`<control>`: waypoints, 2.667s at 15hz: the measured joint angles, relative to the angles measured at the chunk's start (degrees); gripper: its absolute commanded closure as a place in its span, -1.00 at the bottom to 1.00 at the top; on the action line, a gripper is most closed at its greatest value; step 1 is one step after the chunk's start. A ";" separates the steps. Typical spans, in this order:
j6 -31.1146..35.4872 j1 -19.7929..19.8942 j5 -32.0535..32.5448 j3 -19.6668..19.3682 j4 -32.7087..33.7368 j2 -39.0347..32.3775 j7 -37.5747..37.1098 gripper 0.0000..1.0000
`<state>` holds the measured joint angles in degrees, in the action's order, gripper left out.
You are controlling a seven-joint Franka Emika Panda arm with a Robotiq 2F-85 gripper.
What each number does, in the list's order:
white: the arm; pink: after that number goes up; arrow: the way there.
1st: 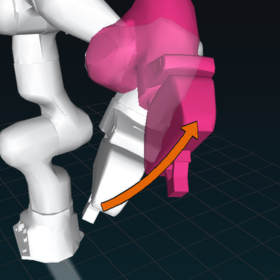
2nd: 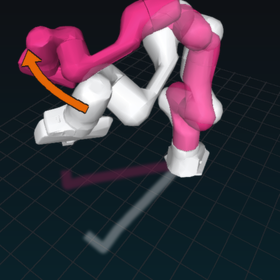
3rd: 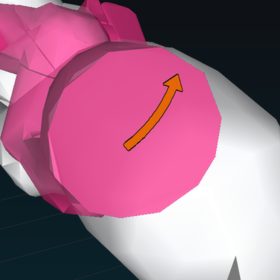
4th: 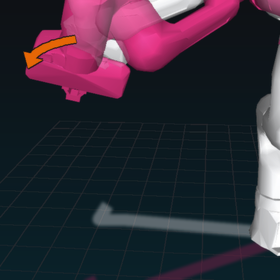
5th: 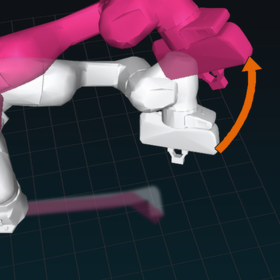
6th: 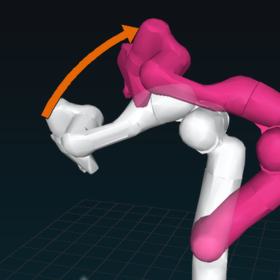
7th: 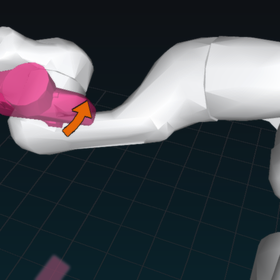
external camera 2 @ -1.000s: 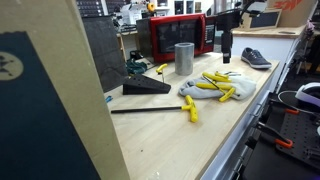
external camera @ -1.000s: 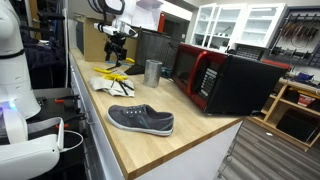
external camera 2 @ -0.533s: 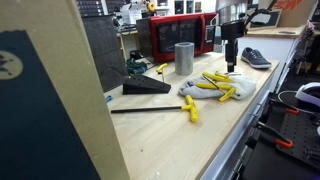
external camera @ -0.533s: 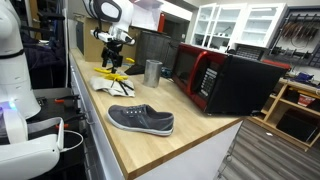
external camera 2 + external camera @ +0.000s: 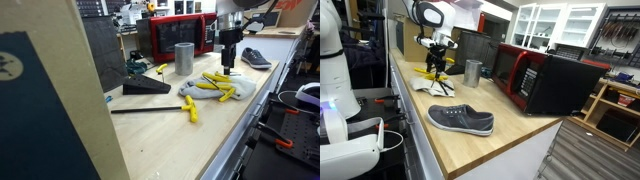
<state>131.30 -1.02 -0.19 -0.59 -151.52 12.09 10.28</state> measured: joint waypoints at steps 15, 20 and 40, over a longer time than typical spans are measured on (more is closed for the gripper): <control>3.74 -0.90 0.00 2.11 1.14 -2.62 -4.93 0.69; 3.74 -1.11 0.94 3.16 1.30 -2.58 -6.10 0.96; 2.57 -1.13 -0.80 1.99 -0.40 8.53 -6.10 0.91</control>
<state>133.87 -2.16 -0.99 1.40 -151.92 20.62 4.17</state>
